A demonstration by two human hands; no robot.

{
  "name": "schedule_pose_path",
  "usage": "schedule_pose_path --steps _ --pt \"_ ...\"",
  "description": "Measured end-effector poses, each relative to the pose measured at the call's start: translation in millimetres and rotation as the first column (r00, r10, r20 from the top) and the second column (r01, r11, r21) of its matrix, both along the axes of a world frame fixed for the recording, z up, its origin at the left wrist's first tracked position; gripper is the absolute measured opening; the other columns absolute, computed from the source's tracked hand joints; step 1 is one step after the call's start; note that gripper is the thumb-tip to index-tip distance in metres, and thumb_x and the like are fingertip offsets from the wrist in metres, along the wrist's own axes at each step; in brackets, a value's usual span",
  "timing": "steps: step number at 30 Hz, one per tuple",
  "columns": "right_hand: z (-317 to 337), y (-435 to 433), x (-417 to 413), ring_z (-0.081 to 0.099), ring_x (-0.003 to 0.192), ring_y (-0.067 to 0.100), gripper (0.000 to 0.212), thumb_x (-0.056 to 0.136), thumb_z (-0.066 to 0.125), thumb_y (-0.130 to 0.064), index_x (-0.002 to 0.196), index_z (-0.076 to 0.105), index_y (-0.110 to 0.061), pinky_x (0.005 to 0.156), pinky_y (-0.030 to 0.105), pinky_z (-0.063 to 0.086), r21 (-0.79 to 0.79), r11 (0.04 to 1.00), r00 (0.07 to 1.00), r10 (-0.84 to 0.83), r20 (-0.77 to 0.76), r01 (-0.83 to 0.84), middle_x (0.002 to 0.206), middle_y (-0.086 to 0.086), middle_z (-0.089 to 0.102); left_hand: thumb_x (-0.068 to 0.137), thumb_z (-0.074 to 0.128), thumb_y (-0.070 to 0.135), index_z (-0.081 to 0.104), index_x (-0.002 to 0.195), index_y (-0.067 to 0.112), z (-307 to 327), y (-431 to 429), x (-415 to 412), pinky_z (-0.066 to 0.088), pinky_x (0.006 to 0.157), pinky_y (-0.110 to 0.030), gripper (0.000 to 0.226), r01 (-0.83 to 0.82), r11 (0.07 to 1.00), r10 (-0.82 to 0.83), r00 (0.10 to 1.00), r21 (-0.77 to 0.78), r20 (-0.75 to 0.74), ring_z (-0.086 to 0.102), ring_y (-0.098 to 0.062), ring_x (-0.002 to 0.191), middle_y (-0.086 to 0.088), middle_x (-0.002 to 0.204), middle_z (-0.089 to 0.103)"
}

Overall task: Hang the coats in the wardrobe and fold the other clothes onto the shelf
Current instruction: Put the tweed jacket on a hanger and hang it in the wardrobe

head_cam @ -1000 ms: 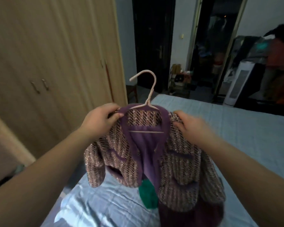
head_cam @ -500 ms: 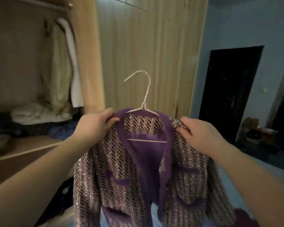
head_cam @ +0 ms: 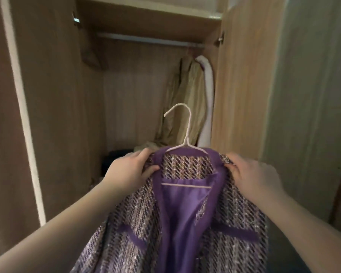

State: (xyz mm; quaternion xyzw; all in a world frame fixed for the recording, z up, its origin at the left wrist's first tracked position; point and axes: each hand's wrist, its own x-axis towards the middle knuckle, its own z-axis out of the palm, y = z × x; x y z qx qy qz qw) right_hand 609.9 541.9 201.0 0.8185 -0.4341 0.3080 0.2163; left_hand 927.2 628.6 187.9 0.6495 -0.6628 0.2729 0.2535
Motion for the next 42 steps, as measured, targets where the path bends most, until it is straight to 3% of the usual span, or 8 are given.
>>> schedule_pose_path --steps 7,13,16,19,25,29,35,42 --pt "13 -85 76 0.067 0.087 0.028 0.026 0.099 0.037 -0.041 0.122 0.044 -0.033 0.066 0.039 0.049 0.078 0.99 0.987 0.127 -0.099 -0.119 0.107 -0.003 0.068 0.093 0.028 0.049 0.049 0.101 0.025 1 -92 75 0.047 0.07 -0.041 0.033 -0.171 0.98 0.175 0.984 -0.106 0.028 0.062 -0.028 0.089 0.002 0.094 0.063" --pt "59 -188 120 0.068 0.087 0.028 0.025 0.098 0.04 -0.047 0.12 0.047 -0.037 0.062 0.036 0.047 -0.074 0.977 0.978 0.203 0.052 -0.199 0.1 -0.005 0.071 0.099 0.026 0.044 0.048 0.106 0.02 45 -173 107 0.045 0.082 -0.043 0.034 -0.214 0.966 0.213 0.977 -0.148 -0.023 0.058 -0.03 0.102 -0.003 0.107 0.061" --pt "82 -240 148 0.068 0.078 0.024 0.02 0.098 0.043 -0.046 0.113 0.05 -0.037 0.054 0.031 0.034 -0.167 0.974 0.974 0.175 0.142 -0.151 0.092 -0.007 0.07 0.1 0.035 0.043 0.047 0.119 0.023 76 -223 118 0.044 0.088 -0.042 0.03 -0.254 0.948 0.247 0.967 -0.19 -0.057 0.055 -0.029 0.109 -0.002 0.116 0.058" --pt "103 -292 174 0.067 0.078 0.02 0.021 0.099 0.04 -0.047 0.114 0.051 -0.039 0.054 0.029 0.031 -0.187 0.974 0.963 0.168 0.209 -0.129 0.092 -0.01 0.07 0.097 0.037 0.046 0.03 0.146 0.028 95 -273 134 0.039 0.107 -0.043 0.053 -0.267 0.944 0.258 0.964 -0.194 -0.072 0.046 -0.026 0.129 -0.001 0.142 0.047" --pt "151 -385 216 0.066 0.081 0.029 0.016 0.099 0.042 -0.043 0.107 0.05 -0.033 0.055 0.032 0.033 -0.232 0.961 0.947 0.207 0.247 -0.149 0.086 -0.001 0.069 0.1 0.038 0.043 -0.009 0.154 0.044 105 -360 176 0.013 0.124 -0.044 0.071 -0.217 0.965 0.196 0.97 -0.147 -0.143 -0.007 -0.014 0.153 0.01 0.166 -0.005" --pt "176 -456 244 0.066 0.078 0.033 0.016 0.098 0.044 -0.041 0.106 0.05 -0.03 0.056 0.036 0.043 -0.278 0.951 0.938 0.213 0.273 -0.135 0.083 0.005 0.07 0.101 0.034 0.049 -0.002 0.155 0.043 115 -431 202 0.008 0.125 -0.042 0.065 -0.181 0.973 0.161 0.976 -0.142 -0.144 -0.002 -0.015 0.153 0.01 0.166 -0.004" --pt "229 -541 286 0.064 0.07 0.034 0.016 0.1 0.041 -0.037 0.1 0.046 -0.022 0.052 0.035 0.037 -0.412 0.909 0.958 0.063 0.278 0.06 0.077 0.01 0.066 0.097 0.026 0.059 0.0 0.155 0.043 134 -562 254 0.008 0.124 -0.045 0.065 -0.032 0.991 0.029 0.999 -0.131 -0.029 0.001 -0.016 0.153 0.011 0.166 -0.004" --pt "319 -614 323 0.064 0.088 0.023 0.022 0.098 0.034 -0.041 0.111 0.047 -0.029 0.069 0.035 0.05 -0.437 0.871 0.957 -0.111 0.27 0.224 0.101 -0.007 0.063 0.095 0.031 0.056 -0.017 0.145 0.058 183 -696 311 0.014 0.122 -0.047 0.069 0.104 0.968 -0.09 0.993 -0.228 0.07 0.0 -0.019 0.153 0.008 0.166 -0.011"
